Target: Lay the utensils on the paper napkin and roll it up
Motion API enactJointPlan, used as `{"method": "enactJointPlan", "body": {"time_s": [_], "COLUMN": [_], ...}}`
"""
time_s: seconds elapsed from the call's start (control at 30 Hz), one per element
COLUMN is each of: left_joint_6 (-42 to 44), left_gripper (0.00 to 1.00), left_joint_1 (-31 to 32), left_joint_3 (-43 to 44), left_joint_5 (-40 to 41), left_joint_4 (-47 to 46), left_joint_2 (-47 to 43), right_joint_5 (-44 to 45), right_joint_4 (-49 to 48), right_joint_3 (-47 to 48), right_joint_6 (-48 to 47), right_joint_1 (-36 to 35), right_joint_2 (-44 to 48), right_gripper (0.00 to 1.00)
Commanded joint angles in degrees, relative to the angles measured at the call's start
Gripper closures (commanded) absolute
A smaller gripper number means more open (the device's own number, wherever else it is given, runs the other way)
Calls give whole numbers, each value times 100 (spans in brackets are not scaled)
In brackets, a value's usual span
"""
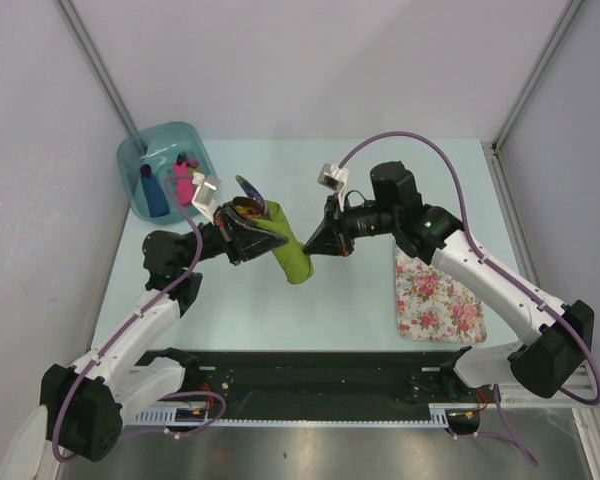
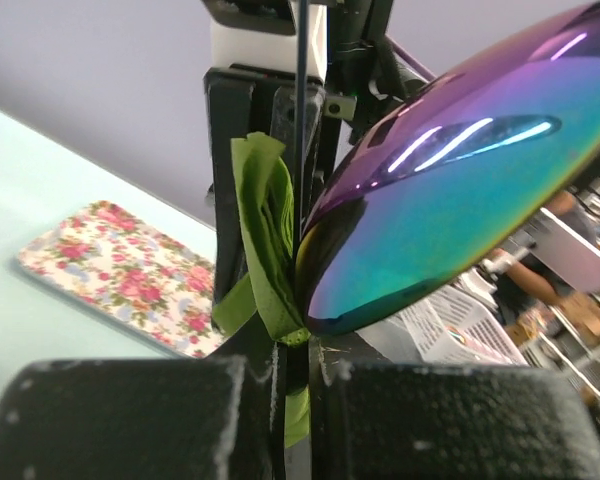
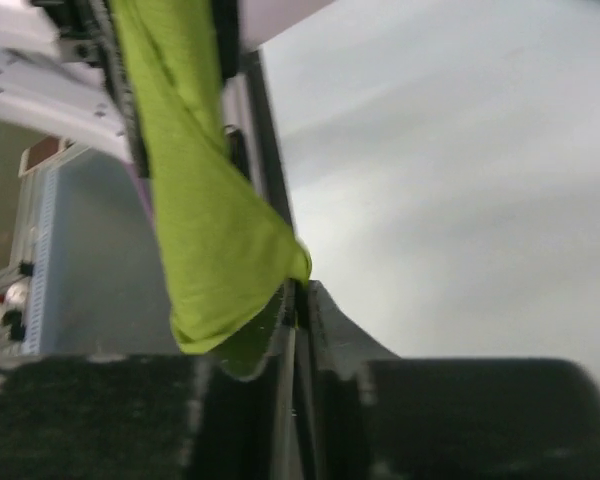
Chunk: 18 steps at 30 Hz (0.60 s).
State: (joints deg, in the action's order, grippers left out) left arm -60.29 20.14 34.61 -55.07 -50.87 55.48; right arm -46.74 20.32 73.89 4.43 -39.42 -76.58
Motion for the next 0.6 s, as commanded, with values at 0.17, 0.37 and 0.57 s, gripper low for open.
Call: {"method": "enactJointPlan", "body": {"time_s": [0.17,0.37,0.57], "left_joint_6": [1545,1872,1626], "left_gripper": [100,100,100], "left_joint_1": [-63,-54,-10], "left_joint_3": [599,854,907], "left_joint_5": [1427,2035,2018], "left_joint_4": [2253,2925,2663], "left_joint_2": [-187,-3,94], "right_joint_5": [1464,1896,1915], "right_joint_4": [798,712,386], "right_joint_3": [801,944,618], "right_joint_6": [5,120,94], "right_joint_1": [733,462,-83], "right_joint_2": [230,406,284], "right_gripper": [47,41,32]}}
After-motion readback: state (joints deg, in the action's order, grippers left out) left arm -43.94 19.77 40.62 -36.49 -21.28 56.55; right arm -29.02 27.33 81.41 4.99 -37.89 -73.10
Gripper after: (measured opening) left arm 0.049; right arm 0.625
